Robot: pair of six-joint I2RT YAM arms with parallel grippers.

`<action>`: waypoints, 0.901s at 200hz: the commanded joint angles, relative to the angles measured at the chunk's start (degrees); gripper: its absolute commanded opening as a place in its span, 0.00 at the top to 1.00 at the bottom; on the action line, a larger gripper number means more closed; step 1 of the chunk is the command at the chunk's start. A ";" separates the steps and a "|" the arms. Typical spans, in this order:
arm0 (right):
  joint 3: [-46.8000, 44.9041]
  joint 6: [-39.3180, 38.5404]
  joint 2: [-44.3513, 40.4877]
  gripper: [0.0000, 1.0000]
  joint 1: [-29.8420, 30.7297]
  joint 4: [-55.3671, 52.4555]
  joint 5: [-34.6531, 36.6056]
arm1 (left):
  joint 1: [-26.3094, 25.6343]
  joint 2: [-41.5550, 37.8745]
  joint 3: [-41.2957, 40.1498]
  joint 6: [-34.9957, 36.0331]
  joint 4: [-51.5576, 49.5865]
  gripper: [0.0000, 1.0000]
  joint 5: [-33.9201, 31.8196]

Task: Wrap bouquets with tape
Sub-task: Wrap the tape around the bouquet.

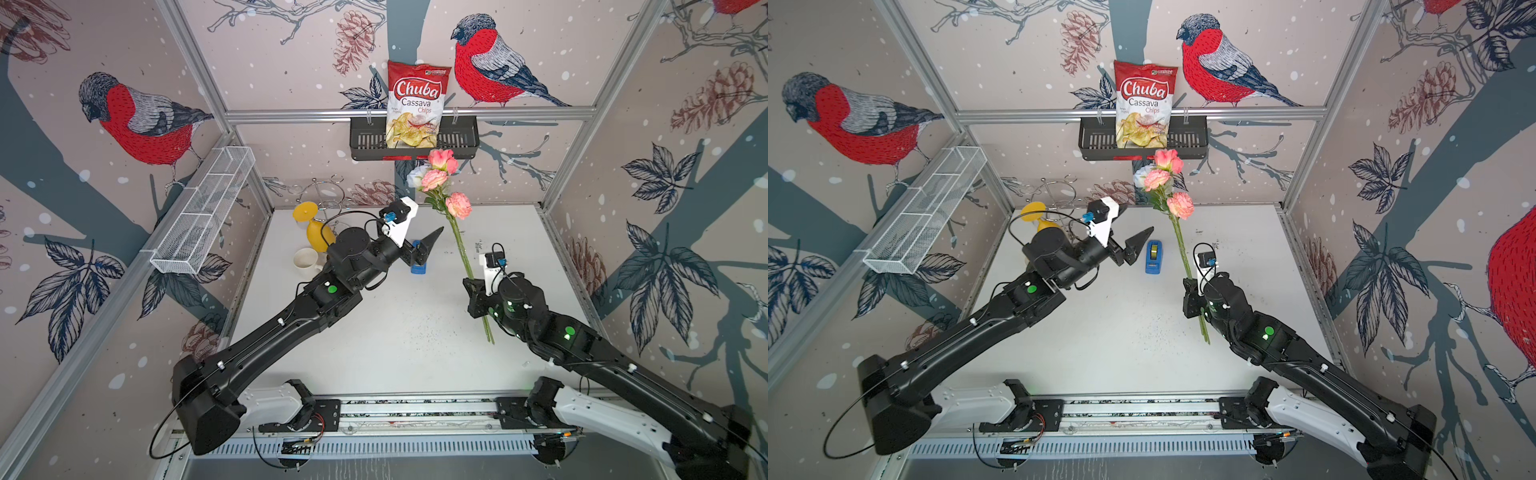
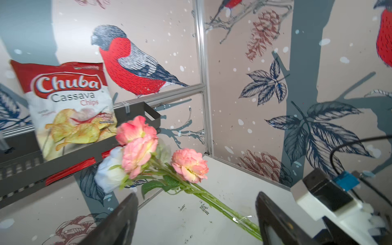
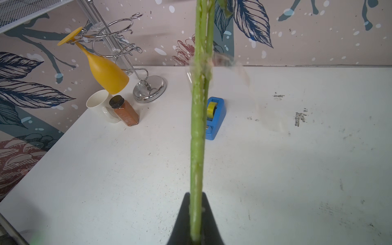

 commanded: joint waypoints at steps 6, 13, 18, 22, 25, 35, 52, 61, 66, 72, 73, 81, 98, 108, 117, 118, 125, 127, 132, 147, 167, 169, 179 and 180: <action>0.50 -0.03 -0.08 1.00 -0.09 4.06 -2.25 | 0.16 -2.91 -2.14 -13.24 -3.08 0.16 -4.66; 0.45 -0.18 -0.09 1.00 0.01 4.46 -2.59 | 0.12 -3.19 -3.52 -16.10 -3.39 0.18 -4.30; 0.36 -0.29 -0.09 1.00 -0.03 4.73 -2.73 | 0.12 -3.34 -4.72 -18.85 -3.07 0.19 -4.33; 0.33 -0.44 -0.09 1.00 0.01 4.99 -2.90 | 0.12 -3.30 -5.61 -20.96 -2.69 0.21 -4.20; 0.25 -0.55 -0.09 1.00 0.02 5.26 -2.99 | 0.11 -3.36 -6.23 -22.30 -2.58 0.21 -4.06; 0.15 -0.98 -0.02 1.00 0.21 5.66 -2.97 | 0.12 -3.04 -8.12 -26.68 -0.80 0.23 -3.56; 0.25 -2.09 0.26 1.00 0.70 6.15 -2.10 | 0.12 -1.35 -9.22 -32.33 3.02 0.29 -1.55; 0.39 -2.69 0.55 1.00 1.12 6.36 -1.24 | 0.12 0.08 -9.22 -33.88 3.65 0.31 -0.35; 0.51 -3.11 0.73 1.00 1.34 6.39 -0.91 | 0.12 1.06 -8.59 -34.73 3.32 0.31 0.18; 0.77 -3.58 1.10 1.00 1.64 6.30 -0.49 | 0.12 2.21 -7.52 -35.69 2.66 0.32 0.45; 0.81 -3.62 1.16 1.00 1.66 6.29 -0.36 | 0.12 2.40 -7.27 -35.90 2.50 0.32 0.45; 1.03 -3.97 1.52 1.00 2.07 6.21 0.38 | 0.12 3.99 -5.62 -37.59 1.02 0.36 0.72; 1.67 -5.11 2.17 1.00 2.87 6.27 2.27 | 0.12 7.32 -2.91 -40.99 -0.58 0.39 3.34; 2.04 -5.80 2.41 1.00 3.27 6.68 3.42 | 0.12 9.12 -2.13 -44.08 -1.09 0.41 4.56; 2.37 -6.32 2.62 1.00 3.46 7.18 3.99 | 0.07 10.51 -1.66 -45.43 -1.07 0.44 5.90; 2.40 -6.40 2.67 1.00 3.45 7.26 4.08 | 0.05 10.64 -1.57 -45.61 -1.03 0.44 5.95; 2.68 -6.77 2.85 1.00 3.52 7.57 4.45 | 0.03 11.38 -1.39 -46.73 -1.39 0.48 5.90; 2.73 -6.85 2.89 1.00 3.53 7.64 4.53 | 0.03 11.51 -1.42 -46.97 -1.42 0.49 5.79; 3.03 -7.07 3.05 1.00 3.53 7.74 4.80 | 0.03 11.83 -1.52 -47.96 -1.49 0.51 5.50; 3.67 -7.75 3.72 1.00 3.82 8.13 5.81 | -0.01 12.21 -1.55 -50.25 -1.78 0.53 4.51; 4.28 -8.78 4.94 1.00 4.24 8.35 7.06 | -0.27 12.51 -1.63 -52.15 -0.45 0.58 4.94; 4.38 -8.78 5.06 1.00 4.33 8.38 7.15 | -0.31 12.52 -1.72 -52.26 -0.29 0.58 4.98; 4.53 -9.09 5.62 1.00 4.49 8.71 7.59 | -0.58 12.69 -1.73 -52.79 0.43 0.58 4.94; 4.53 -9.14 5.62 1.00 4.45 8.73 7.59 | -0.58 12.70 -1.69 -52.85 0.51 0.58 4.94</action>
